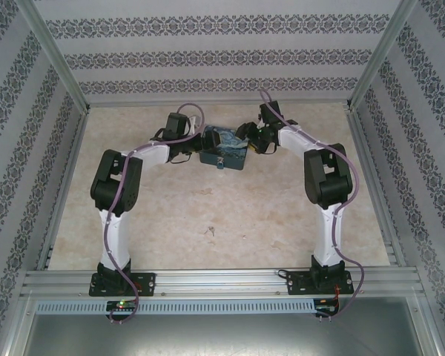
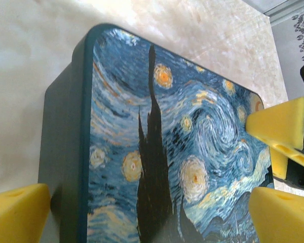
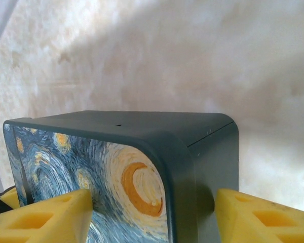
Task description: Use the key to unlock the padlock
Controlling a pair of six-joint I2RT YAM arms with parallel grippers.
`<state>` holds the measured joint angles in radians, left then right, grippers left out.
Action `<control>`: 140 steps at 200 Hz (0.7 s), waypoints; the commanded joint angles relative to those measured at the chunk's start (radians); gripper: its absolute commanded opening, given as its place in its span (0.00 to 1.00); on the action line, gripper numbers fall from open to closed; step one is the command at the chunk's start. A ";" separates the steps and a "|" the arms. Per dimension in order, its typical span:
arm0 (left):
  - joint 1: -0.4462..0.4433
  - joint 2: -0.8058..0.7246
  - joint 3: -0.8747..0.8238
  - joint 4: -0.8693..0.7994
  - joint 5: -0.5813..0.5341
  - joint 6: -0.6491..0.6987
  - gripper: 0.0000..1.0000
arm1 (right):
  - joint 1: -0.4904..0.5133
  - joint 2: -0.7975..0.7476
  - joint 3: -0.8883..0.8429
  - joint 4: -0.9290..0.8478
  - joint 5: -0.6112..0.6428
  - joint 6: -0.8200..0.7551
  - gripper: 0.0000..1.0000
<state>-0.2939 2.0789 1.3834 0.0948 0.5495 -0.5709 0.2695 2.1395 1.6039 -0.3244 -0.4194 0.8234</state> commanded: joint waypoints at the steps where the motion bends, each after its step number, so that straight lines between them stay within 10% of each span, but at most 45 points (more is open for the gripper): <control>1: -0.059 -0.104 -0.099 0.109 0.010 -0.045 1.00 | 0.047 -0.064 -0.068 -0.004 -0.029 -0.012 0.66; 140: -0.129 -0.396 -0.490 0.148 -0.196 -0.125 1.00 | 0.145 -0.220 -0.338 0.068 0.025 0.026 0.76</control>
<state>-0.4049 1.7134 0.8974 0.1963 0.3580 -0.6823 0.3904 1.9324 1.2949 -0.2447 -0.3935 0.8368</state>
